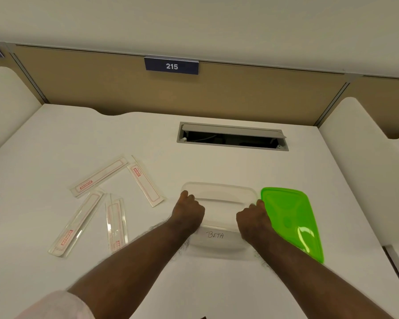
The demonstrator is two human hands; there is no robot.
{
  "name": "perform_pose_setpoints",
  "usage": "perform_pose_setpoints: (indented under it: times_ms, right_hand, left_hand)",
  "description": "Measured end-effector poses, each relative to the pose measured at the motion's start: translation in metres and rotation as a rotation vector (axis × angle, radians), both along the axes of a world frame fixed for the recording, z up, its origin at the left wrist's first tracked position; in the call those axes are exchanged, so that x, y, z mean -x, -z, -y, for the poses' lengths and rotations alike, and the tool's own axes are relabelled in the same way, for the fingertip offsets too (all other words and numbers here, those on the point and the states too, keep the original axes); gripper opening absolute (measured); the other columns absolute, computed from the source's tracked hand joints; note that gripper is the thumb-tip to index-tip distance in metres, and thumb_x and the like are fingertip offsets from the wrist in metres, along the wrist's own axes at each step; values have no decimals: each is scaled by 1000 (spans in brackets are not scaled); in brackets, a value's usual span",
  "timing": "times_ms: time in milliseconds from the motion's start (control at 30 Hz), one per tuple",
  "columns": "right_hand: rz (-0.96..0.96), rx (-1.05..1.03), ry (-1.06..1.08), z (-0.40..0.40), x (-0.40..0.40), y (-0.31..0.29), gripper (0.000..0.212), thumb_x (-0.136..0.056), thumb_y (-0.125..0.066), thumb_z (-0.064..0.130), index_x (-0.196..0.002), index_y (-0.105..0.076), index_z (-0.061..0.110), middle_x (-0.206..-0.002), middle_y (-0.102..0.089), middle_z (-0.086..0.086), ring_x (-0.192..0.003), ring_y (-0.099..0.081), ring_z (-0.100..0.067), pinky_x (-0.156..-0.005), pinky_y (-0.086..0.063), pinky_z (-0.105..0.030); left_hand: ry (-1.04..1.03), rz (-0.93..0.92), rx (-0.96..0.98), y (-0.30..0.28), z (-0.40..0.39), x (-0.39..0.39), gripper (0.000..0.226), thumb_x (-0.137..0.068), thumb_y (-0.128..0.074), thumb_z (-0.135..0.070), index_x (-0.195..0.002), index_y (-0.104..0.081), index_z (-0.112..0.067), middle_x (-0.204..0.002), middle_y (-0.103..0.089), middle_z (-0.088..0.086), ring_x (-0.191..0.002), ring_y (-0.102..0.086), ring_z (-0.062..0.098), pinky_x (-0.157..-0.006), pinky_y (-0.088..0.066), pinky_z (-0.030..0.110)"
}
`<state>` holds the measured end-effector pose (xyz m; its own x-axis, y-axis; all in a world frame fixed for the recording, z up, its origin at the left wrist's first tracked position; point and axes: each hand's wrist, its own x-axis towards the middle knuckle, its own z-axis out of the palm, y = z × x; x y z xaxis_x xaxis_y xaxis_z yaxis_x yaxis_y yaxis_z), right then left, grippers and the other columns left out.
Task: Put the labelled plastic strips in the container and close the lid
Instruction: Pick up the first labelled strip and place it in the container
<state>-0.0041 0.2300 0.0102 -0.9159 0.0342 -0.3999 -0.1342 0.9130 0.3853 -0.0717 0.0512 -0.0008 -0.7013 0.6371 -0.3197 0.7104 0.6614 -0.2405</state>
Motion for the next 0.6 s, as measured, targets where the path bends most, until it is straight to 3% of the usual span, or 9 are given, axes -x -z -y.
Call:
perform_pose_setpoints:
  times_ms: [133, 233, 300, 400, 500, 600]
  right_hand:
    - [19, -5, -13, 1, 1, -1, 20, -83, -55, 19, -101, -63, 18, -107, -70, -5, -106, -57, -26, -105, -24, -44]
    - [21, -4, 2, -1, 3, -5, 24, -81, -63, 32, -102, -63, 20, -108, -69, -3, -106, -56, -25, -102, -26, -44]
    - [-23, 33, 22, 0, 5, -10, 33, -80, -64, 42, -104, -63, 19, -111, -67, -3, -108, -55, -25, -101, -27, -44]
    - [-133, 143, 36, 5, 13, -21, 40, -84, -56, 52, -111, -63, 25, -116, -64, -1, -110, -54, -24, -96, -29, -43]
    - [-240, 285, 37, 20, 20, -34, 38, -89, -47, 53, -117, -60, 31, -120, -61, 4, -111, -54, -22, -91, -31, -42]
    - [-366, 481, -22, 48, 24, -42, 33, -91, -46, 47, -117, -61, 33, -119, -63, 6, -107, -56, -22, -87, -33, -42]
  left_hand:
    - [-13, 36, 25, 2, 1, -1, 11, -81, -60, -10, -92, -64, -10, -95, -69, 5, -102, -54, 27, -99, -29, 40]
    - [-24, 29, -42, 1, 4, -1, 26, -84, -65, -31, -97, -66, -9, -100, -68, 6, -105, -52, 28, -96, -29, 41]
    - [-38, 9, -161, -5, 8, -1, 37, -89, -57, -42, -108, -68, -12, -107, -66, 6, -106, -52, 28, -94, -30, 42]
    - [-96, -58, -474, -17, 21, -6, 33, -90, -53, -40, -111, -69, -23, -109, -67, -2, -104, -56, 25, -93, -34, 42]
    - [-221, -184, -713, -24, 45, -11, 25, -84, -58, -34, -104, -72, -27, -103, -69, -8, -99, -62, 20, -94, -37, 43]
    - [-439, -254, -831, -24, 79, -15, 28, -81, -58, -32, -105, -71, -27, -106, -70, -9, -101, -63, 20, -95, -38, 45]
